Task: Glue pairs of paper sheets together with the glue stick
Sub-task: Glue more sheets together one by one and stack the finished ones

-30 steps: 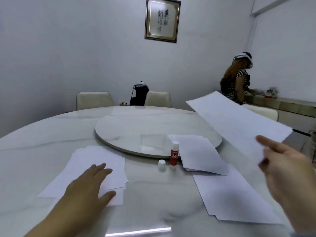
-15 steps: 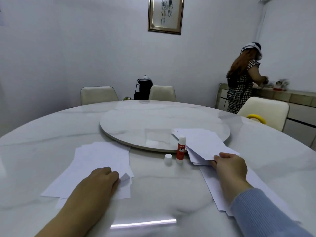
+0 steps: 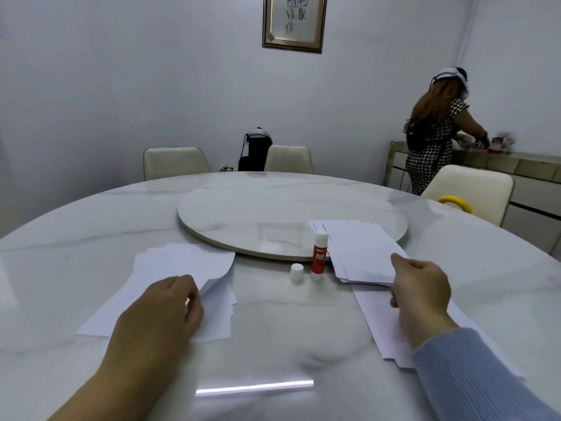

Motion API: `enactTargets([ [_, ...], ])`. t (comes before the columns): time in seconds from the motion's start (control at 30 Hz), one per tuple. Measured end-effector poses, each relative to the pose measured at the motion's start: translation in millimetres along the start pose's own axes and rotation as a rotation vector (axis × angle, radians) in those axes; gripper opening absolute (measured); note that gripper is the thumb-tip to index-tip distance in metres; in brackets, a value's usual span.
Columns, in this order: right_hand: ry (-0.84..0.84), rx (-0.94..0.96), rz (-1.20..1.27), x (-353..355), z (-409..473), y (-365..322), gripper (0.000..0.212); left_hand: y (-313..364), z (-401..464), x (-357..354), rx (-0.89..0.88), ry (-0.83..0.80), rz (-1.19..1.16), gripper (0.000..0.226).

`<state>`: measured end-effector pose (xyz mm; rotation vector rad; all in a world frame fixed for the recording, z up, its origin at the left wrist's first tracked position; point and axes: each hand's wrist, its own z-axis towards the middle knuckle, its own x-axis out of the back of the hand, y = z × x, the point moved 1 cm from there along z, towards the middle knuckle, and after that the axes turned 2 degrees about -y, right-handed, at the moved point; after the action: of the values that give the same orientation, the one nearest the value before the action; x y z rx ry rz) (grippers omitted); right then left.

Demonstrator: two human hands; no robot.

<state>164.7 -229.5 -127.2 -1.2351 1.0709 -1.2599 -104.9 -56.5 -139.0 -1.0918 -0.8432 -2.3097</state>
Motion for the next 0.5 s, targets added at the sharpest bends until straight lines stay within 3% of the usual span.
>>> enactTargets([
  [0.1,0.002,0.172,0.041,15.4,-13.1,-13.1,0.014,-1.1,-2.8,18.2,-0.076,0.05,-0.125,0.013],
  [0.17,-0.061,0.319,0.058,27.1,-30.0,-19.5,0.009,-1.8,-10.4,34.4,-0.217,0.052,-0.202,0.019],
  [0.27,-0.23,0.598,-0.014,44.7,-61.6,-27.4,0.013,-3.5,-35.4,60.4,-0.466,-0.015,-0.238,0.008],
  [0.33,-0.435,0.747,-0.123,52.5,-81.5,-30.1,0.019,-16.4,-51.9,63.9,-0.583,-0.065,-0.294,0.01],
  [0.4,-0.67,0.874,-0.345,56.4,-96.9,-26.1,0.013,-10.4,-52.2,58.5,-0.57,-0.285,-0.379,0.037],
  [0.47,-0.898,0.956,-0.575,57.0,-106.9,-17.7,0.027,-26.7,-75.4,46.2,-0.577,-0.407,-0.363,0.08],
  [0.5,-0.996,0.962,-0.636,56.5,-109.1,-11.7,0.034,-31.9,-85.8,38.8,-0.665,-0.508,-0.435,0.081],
])
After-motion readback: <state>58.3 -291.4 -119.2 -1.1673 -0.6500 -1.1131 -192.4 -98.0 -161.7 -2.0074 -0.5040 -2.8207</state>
